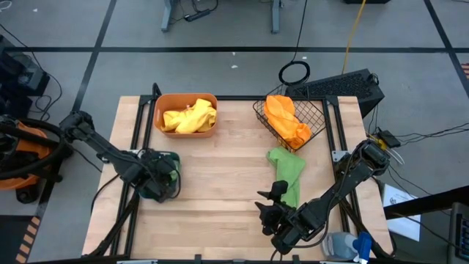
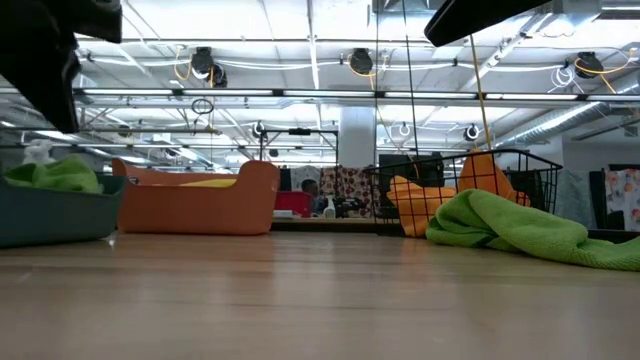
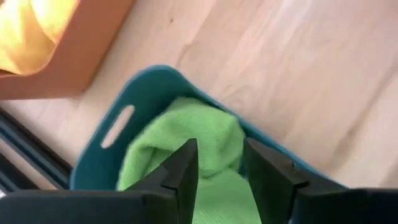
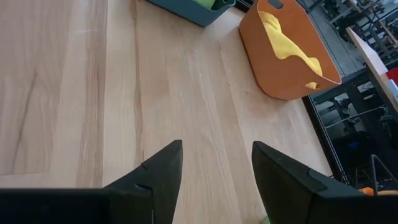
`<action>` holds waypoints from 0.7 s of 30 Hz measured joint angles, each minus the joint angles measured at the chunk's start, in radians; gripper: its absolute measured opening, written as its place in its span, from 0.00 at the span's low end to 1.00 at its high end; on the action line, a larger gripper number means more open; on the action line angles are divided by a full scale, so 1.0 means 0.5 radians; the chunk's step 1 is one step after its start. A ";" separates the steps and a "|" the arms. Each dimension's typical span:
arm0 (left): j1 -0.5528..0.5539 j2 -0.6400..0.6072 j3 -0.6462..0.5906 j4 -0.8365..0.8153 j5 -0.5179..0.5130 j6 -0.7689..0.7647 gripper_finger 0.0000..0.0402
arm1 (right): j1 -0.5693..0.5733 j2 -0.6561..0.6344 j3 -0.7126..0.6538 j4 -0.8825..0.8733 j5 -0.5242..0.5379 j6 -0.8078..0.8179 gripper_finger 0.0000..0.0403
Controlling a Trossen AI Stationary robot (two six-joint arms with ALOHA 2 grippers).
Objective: Sort microfiber towel by color & place in baskets
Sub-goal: Put the left green microfiber towel into the blue bin
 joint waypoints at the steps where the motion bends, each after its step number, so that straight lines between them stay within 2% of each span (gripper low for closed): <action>1: 0.002 0.006 -0.022 0.000 -0.013 0.001 0.33 | 0.001 0.000 0.000 0.000 0.000 0.000 0.46; 6: 0.028 0.037 -0.228 0.007 -0.008 -0.010 0.24 | 0.001 0.000 0.000 0.000 -0.002 0.002 0.46; 12: 0.029 0.039 -0.491 0.273 0.120 -0.019 0.10 | 0.001 0.000 0.000 -0.001 -0.008 0.006 0.46; 16: -0.015 0.038 -0.434 0.198 0.095 -0.165 0.02 | 0.001 0.000 0.001 -0.007 -0.008 0.005 0.46; 21: -0.088 0.037 -0.224 0.063 0.087 -0.211 0.05 | 0.001 -0.001 0.001 -0.106 -0.008 0.042 0.46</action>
